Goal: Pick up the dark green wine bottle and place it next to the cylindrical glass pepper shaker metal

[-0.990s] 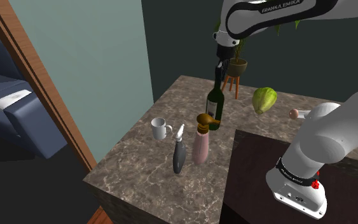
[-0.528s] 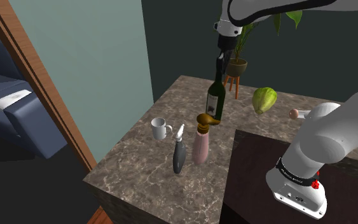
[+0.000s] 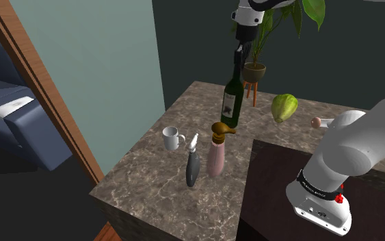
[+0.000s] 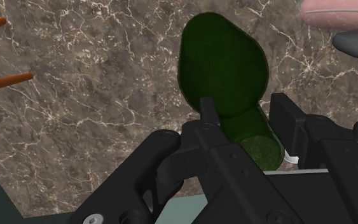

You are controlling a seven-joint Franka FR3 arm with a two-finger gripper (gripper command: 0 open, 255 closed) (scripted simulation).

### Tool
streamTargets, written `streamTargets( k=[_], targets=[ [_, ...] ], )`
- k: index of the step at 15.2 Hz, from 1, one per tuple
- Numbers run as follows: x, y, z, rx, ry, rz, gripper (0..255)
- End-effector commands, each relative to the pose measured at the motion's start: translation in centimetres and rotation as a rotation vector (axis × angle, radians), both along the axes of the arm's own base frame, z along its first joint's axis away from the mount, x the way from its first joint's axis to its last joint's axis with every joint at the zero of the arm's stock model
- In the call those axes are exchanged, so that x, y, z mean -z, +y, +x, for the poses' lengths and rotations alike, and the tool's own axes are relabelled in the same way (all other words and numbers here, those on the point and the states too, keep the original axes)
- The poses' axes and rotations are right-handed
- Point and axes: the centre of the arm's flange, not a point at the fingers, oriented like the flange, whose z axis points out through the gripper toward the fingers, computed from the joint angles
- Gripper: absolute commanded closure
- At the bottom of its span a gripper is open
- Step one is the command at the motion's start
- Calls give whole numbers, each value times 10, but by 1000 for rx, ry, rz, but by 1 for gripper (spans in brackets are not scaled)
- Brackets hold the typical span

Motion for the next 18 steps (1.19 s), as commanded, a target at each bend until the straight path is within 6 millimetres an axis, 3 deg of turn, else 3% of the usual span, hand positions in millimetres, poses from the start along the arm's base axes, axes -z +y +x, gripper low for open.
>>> streamTargets(
  k=[1,18],
  targets=[
    [-11,0,-1,0,0,0,255],
    [-101,0,-1,0,0,0,255]
  ],
)
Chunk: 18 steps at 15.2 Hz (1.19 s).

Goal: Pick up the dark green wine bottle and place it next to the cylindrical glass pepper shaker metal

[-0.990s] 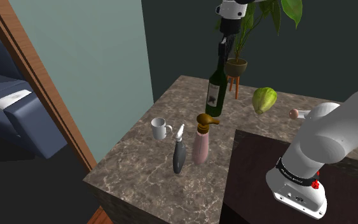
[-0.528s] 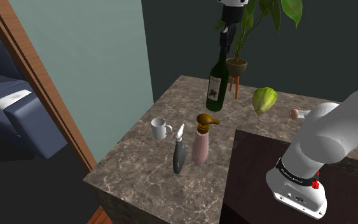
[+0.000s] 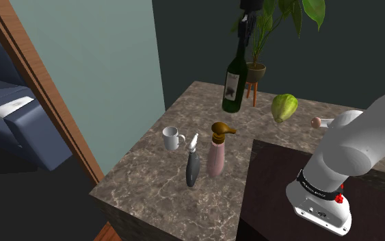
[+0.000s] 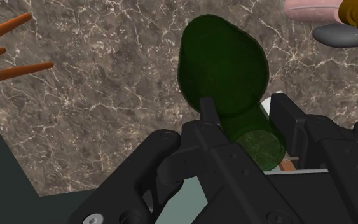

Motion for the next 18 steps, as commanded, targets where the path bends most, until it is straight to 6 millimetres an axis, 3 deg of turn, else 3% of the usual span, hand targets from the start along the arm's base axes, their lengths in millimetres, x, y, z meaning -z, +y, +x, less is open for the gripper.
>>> streamTargets(
  k=[1,18],
  targets=[
    [-12,1,-1,0,0,0,255],
    [-102,1,-1,0,0,0,255]
  ],
)
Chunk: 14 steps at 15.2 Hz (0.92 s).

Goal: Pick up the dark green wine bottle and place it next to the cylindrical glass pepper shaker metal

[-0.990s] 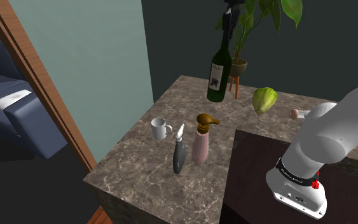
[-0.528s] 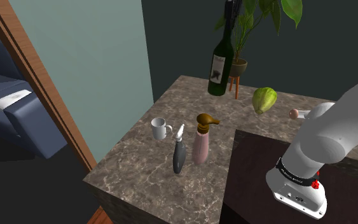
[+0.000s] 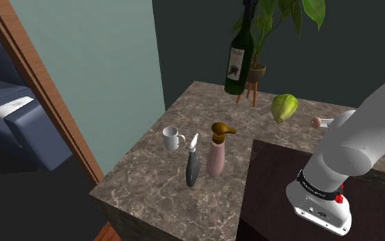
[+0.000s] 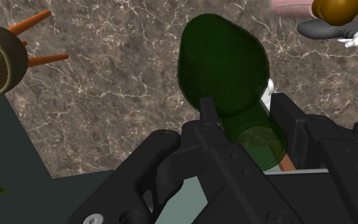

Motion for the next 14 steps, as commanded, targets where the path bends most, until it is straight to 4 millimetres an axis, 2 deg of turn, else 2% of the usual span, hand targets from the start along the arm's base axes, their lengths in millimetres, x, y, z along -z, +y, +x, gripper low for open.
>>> streamTargets(
  k=[1,14],
  targets=[
    [-11,1,-1,0,0,0,255],
    [-80,1,-1,0,0,0,255]
  ],
)
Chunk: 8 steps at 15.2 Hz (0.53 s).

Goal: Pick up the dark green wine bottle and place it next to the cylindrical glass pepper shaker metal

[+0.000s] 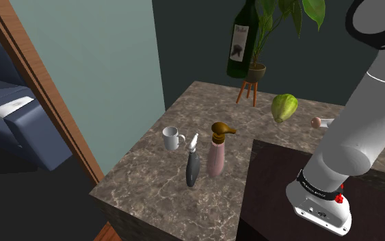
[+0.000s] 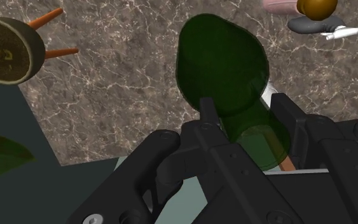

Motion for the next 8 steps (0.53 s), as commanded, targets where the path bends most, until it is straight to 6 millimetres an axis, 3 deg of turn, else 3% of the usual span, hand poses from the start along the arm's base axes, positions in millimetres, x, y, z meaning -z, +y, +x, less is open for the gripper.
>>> streamTargets(
  k=[1,8],
  targets=[
    [-9,1,-1,0,0,0,255],
    [12,-52,-74,0,0,0,255]
  ],
)
